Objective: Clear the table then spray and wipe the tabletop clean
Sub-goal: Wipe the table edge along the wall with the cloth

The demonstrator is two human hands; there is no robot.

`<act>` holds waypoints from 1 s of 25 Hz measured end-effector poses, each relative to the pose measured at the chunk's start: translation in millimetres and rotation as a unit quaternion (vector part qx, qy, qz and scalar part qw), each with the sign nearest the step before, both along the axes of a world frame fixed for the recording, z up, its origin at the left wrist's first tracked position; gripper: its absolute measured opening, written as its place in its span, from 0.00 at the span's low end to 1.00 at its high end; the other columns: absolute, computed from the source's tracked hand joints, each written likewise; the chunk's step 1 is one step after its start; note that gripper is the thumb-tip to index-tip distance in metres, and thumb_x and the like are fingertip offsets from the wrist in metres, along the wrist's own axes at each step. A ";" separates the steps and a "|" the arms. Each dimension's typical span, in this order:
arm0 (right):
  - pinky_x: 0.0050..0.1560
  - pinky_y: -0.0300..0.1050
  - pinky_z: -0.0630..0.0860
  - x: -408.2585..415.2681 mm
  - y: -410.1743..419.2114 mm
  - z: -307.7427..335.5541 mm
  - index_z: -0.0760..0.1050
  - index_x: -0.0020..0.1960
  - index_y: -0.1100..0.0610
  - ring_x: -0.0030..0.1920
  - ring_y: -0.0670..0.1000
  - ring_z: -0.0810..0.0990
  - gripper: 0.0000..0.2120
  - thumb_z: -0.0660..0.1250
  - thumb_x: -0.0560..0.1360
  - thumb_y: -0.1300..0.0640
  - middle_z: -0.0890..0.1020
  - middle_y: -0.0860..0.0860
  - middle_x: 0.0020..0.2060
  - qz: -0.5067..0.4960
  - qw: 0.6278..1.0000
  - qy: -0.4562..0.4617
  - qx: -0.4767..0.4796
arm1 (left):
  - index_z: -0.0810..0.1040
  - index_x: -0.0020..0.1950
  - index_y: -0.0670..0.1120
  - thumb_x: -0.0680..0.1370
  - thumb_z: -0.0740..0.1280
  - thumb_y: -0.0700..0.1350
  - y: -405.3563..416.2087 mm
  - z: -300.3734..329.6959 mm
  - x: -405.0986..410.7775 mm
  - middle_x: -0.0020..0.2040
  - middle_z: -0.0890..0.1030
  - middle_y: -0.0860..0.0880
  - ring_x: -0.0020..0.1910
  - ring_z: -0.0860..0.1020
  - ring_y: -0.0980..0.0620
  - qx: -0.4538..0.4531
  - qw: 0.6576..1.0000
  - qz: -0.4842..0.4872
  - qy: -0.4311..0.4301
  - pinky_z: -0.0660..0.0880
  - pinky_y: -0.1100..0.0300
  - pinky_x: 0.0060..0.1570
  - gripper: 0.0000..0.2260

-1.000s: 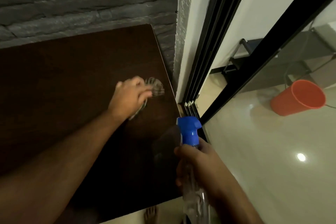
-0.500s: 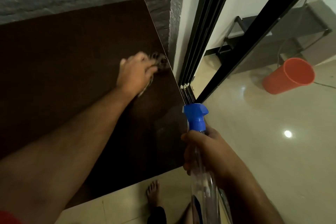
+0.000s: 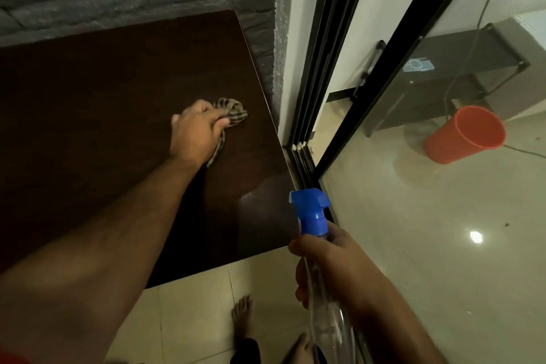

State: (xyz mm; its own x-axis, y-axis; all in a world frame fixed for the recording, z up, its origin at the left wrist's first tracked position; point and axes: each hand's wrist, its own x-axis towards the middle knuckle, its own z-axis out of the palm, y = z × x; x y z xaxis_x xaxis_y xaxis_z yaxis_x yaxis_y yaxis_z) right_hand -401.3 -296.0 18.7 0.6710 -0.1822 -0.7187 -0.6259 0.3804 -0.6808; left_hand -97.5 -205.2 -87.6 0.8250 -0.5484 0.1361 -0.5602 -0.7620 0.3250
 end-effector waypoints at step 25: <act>0.31 0.45 0.76 -40.6 12.5 -9.6 0.71 0.55 0.54 0.29 0.54 0.77 0.13 0.69 0.72 0.58 0.77 0.56 0.30 0.010 1.000 -0.025 -0.005 | 0.79 0.61 0.53 0.78 0.64 0.51 -10.7 9.3 -98.4 0.54 0.76 0.50 0.54 0.74 0.48 -0.009 0.999 -0.028 0.038 0.63 0.53 0.52 0.13</act>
